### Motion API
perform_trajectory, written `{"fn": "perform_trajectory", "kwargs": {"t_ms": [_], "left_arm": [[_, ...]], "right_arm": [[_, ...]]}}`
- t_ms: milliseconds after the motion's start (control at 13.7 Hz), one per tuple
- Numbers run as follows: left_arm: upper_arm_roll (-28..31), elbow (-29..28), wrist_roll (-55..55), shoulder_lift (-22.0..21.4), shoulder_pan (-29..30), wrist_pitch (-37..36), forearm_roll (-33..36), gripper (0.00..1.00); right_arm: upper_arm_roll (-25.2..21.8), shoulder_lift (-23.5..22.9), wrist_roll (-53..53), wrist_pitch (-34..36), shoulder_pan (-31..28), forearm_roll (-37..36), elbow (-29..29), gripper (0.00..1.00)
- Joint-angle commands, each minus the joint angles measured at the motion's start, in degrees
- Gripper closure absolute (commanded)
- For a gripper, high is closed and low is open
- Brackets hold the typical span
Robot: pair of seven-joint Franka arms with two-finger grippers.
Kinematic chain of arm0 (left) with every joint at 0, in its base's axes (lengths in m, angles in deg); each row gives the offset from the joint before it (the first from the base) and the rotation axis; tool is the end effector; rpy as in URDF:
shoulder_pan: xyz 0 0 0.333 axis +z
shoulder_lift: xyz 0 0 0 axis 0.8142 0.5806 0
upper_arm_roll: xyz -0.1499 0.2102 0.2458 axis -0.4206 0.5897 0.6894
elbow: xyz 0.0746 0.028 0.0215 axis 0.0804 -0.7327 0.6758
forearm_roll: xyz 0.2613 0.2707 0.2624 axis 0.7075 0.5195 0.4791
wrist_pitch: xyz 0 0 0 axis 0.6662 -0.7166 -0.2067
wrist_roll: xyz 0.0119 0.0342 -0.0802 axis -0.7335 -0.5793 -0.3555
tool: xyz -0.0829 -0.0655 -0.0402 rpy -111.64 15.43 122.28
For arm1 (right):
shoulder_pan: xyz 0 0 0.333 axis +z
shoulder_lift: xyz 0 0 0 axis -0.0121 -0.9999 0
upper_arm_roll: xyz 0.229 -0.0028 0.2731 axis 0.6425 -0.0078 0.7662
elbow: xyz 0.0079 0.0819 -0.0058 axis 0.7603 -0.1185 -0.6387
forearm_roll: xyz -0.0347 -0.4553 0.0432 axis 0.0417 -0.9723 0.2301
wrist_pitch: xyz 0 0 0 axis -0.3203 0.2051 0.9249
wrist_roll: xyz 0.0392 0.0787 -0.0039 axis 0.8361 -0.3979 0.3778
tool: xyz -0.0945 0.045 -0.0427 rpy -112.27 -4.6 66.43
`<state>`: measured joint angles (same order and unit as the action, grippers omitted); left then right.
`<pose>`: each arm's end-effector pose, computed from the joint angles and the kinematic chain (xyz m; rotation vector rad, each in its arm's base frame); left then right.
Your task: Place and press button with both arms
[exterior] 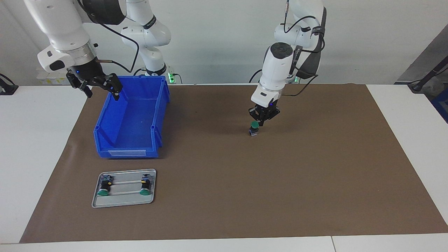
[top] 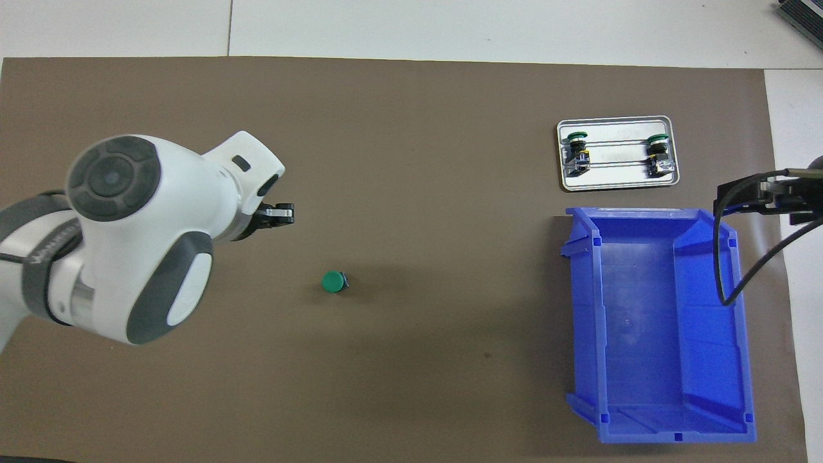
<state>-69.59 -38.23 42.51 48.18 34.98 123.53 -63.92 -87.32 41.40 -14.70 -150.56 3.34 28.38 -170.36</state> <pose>0.6040 -0.2223 0.5042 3.1079 -0.0557 0.1371 0.6143 -0.0155 0.6522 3.0927 -0.2137 0.0041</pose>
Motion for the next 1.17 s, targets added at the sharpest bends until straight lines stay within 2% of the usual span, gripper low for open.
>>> {"fn": "perform_trajectory", "kwargs": {"t_ms": [0, 219, 292, 365, 438, 511, 583, 656, 802, 1094], "left_arm": [[-0.4, 2.1, 11.8, 0.2, 8.9, -4.2, 0.5, 1.00], [-0.3, 3.1, 22.5, -1.8, 16.7, -8.1, 0.5, 1.00], [-0.3, 3.9, 23.1, -2.0, 18.0, -9.9, 0.5, 0.85], [-0.3, 4.9, 23.3, -2.6, 19.1, -11.5, 0.5, 0.62], [-0.2, 5.8, 23.3, -3.0, 19.3, -12.8, 0.5, 0.46], [-0.2, 7.3, 23.5, -3.3, 19.3, -14.1, 0.5, 0.33], [-0.3, 9.3, 23.5, -3.1, 19.3, -16.4, 0.5, 0.25], [-0.3, 12.0, 23.5, -2.6, 19.4, -19.2, 0.4, 0.24], [-0.3, 15.8, 23.5, -1.4, 19.3, -22.8, 0.3, 0.24], [-0.4, 15.5, 23.5, -1.3, 19.1, -23.0, -0.1, 0.23]], "right_arm": [[0.6, 0.6, 1.1, -0.4, -0.6, -0.1, -0.8, 0.00], [0.6, 0.6, 1.1, -0.4, -0.5, -0.1, -0.8, 0.00], [0.6, 0.7, 1.1, -0.4, -0.6, -0.1, -0.7, 0.00], [0.6, 0.6, 1.5, -0.5, -0.6, -0.1, -0.8, 0.00], [0.6, 0.8, 1.8, -0.7, -0.5, 0.0, -1.2, 0.00], [0.9, 1.2, 1.7, -1.2, -0.4, 0.4, -2.2, 0.00], [1.2, 1.1, 0.5, -3.1, 1.4, 2.4, -2.2, 0.00], [1.3, 1.0, -2.4, -5.2, 3.0, 2.8, -2.6, 0.00], [1.4, 0.6, -15.3, -9.9, 8.4, 3.2, -4.8, 0.00], [1.4, -6.1, -44.9, -18.0, 21.6, 3.2, -4.7, 0.00]]}}
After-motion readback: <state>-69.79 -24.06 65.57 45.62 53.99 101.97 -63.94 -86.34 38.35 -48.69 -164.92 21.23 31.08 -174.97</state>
